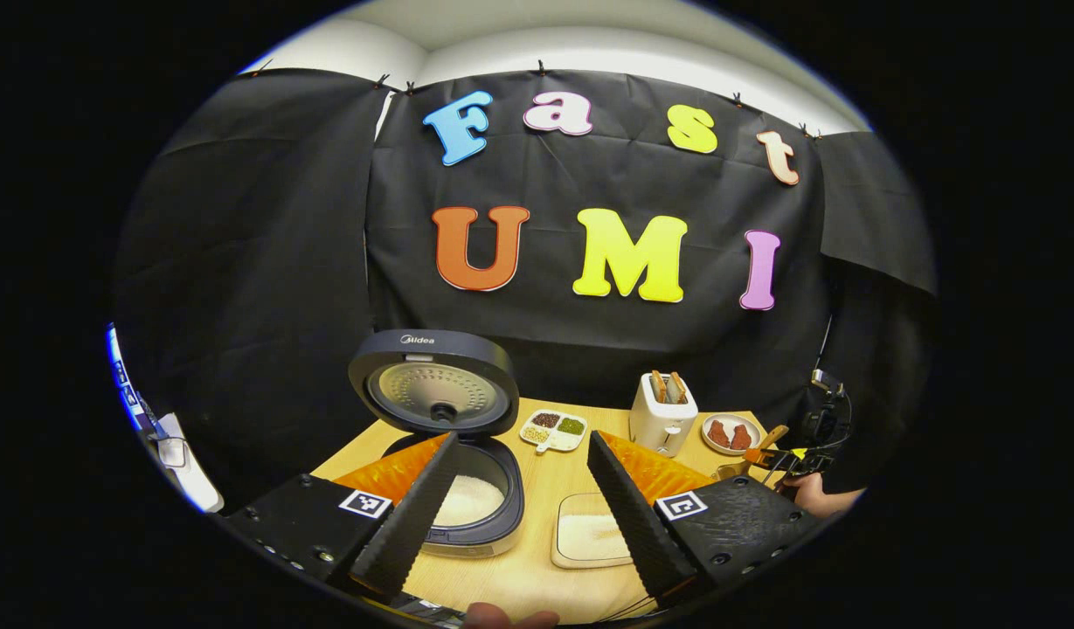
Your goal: Close the left gripper, press the button to open the rice cooker; take a wooden spoon from the chopstick holder with the right hand, scoop a spoonful of rice and pour it into the rice cooker, then put the wooden spoon back into the chopstick holder.
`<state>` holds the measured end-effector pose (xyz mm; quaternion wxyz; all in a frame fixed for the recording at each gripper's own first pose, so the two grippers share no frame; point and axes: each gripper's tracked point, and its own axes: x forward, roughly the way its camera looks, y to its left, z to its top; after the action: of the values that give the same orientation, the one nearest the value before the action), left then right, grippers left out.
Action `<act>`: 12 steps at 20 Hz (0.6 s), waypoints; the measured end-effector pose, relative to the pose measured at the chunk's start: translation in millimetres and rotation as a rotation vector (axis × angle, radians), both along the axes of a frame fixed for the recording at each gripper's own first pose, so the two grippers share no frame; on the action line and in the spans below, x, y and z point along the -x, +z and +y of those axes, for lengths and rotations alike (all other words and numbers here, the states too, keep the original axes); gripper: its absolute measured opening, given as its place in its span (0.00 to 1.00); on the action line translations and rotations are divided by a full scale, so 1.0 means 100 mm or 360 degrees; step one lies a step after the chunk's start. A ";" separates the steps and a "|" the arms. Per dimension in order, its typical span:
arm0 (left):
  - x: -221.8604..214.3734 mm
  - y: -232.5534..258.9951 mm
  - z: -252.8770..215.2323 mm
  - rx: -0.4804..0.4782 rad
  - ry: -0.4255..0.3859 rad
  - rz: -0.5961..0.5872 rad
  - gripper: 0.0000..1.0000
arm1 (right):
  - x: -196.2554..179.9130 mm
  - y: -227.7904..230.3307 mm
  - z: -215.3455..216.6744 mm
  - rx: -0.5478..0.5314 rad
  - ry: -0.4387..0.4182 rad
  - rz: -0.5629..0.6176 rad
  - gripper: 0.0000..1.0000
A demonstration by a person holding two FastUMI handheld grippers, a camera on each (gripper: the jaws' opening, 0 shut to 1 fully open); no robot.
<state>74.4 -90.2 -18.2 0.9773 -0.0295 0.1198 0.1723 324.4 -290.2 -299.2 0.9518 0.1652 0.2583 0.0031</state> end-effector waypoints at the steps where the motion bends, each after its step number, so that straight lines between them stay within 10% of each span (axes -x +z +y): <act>1: 0.01 0.01 0.01 0.0001 0.0002 0.0002 0.95 | 0.01 0.00 -0.01 0.0001 -0.0004 0.0001 0.14; 8: -0.01 0.04 -0.01 0.0012 -0.0024 -0.0016 0.95 | 0.06 0.13 -0.11 0.0009 -0.0029 -0.0030 0.21; 12: -0.01 0.10 0.03 0.0008 -0.0039 -0.0054 0.95 | 0.16 0.48 -0.23 0.0064 -0.0065 -0.0125 0.66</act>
<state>75.4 -87.2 -7.9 0.9811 -0.0335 0.1039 0.1595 308.7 -313.7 -251.4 0.9642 0.1511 0.2174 -0.0151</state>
